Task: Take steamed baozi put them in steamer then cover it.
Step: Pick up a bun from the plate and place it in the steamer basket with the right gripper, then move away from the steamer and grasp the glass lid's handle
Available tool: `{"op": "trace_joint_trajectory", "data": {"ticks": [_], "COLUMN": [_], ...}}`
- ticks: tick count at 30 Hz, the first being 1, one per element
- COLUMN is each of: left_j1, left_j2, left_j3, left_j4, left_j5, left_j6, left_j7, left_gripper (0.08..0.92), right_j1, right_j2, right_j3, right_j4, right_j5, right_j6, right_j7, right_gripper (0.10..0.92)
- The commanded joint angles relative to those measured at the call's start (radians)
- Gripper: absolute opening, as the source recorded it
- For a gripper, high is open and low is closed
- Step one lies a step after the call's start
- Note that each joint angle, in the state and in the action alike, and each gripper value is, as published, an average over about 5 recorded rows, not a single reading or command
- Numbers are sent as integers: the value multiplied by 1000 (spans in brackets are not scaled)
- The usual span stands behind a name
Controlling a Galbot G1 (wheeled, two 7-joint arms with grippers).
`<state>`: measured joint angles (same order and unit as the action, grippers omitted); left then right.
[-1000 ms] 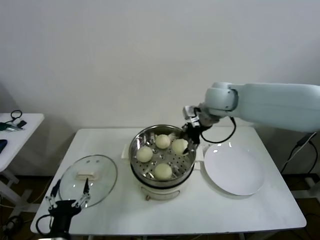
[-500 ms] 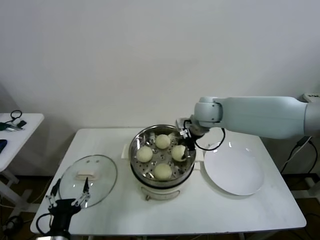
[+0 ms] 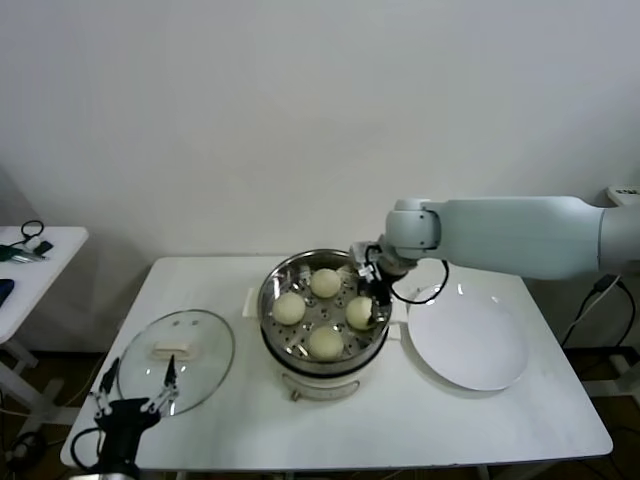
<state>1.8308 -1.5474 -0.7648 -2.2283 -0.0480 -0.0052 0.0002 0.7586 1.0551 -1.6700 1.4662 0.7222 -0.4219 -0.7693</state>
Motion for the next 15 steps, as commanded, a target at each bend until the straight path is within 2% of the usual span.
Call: {"op": "trace_joint_trajectory", "data": {"ticks": [1,4,8,12,15], "left_j1": [1,0,0,2,5], "left_j2": [-2,-1,2,9,18], "left_j3": [0,-3,-2,1,2], "left_j4": [0,0,0,0,0], "left_j5": [-4,-2,4,8,21], "left_j6": [-3,-1,2,3,0], "left_j7": [0,-1,0,-1,-4], "left_gripper": [823,823,823,823,823], "right_j1": [83,94,2,-212,-439], "right_j2": [-59,-129,-269,-409,-498], "right_j3": [47,123,309,564,799], "right_j4": [14,27,61,84,86], "right_j5": [53,104,155,123,49], "right_j6": [71,55,9,6,58], "right_j7": [-60,-15,186,420,512], "right_gripper": [810,821,823,823,823]}}
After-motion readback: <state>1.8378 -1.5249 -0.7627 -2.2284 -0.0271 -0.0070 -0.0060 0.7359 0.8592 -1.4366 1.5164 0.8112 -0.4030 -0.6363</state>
